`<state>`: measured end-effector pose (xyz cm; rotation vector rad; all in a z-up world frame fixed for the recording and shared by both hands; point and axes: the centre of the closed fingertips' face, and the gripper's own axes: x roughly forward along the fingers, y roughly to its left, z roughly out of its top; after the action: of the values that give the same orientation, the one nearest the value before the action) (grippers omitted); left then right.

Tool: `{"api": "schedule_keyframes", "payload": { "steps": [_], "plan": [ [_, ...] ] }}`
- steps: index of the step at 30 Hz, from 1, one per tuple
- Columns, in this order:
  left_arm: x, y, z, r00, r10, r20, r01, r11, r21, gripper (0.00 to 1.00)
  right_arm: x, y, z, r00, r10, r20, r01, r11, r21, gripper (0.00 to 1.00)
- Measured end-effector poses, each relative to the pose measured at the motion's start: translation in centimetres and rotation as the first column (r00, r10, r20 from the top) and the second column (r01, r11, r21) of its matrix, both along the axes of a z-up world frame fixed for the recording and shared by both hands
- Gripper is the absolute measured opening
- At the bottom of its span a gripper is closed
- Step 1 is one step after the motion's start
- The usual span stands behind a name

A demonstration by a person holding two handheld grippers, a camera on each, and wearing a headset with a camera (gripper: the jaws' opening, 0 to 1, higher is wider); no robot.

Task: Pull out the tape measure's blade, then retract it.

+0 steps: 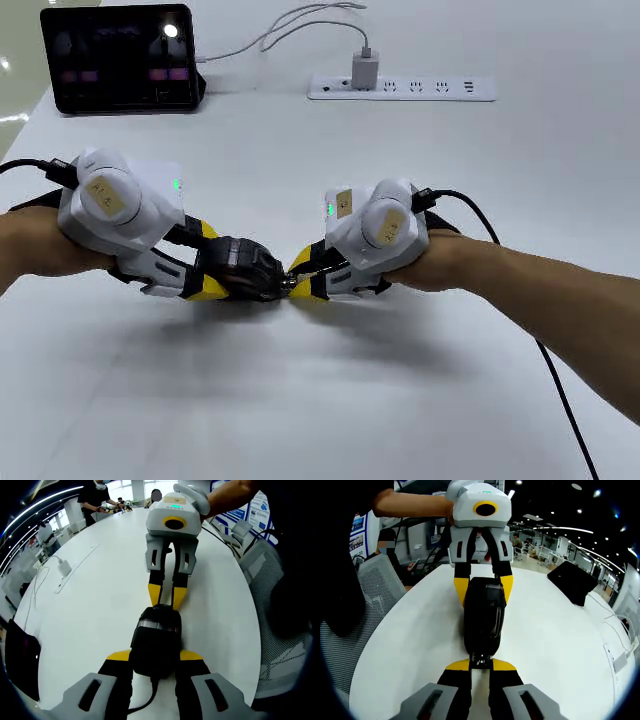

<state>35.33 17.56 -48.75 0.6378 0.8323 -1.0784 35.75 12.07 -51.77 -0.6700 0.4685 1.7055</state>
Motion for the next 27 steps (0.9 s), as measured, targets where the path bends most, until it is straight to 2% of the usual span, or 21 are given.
{"api": "schedule_keyframes", "payload": {
  "steps": [27],
  "plan": [
    [0.0,0.0,0.0,1.000,-0.004,-0.004,0.004,1.000,0.003,0.27,0.6,-3.1,-0.1,1.000,-0.009,0.017,0.010,1.000,-0.029,0.08]
  ]
}}
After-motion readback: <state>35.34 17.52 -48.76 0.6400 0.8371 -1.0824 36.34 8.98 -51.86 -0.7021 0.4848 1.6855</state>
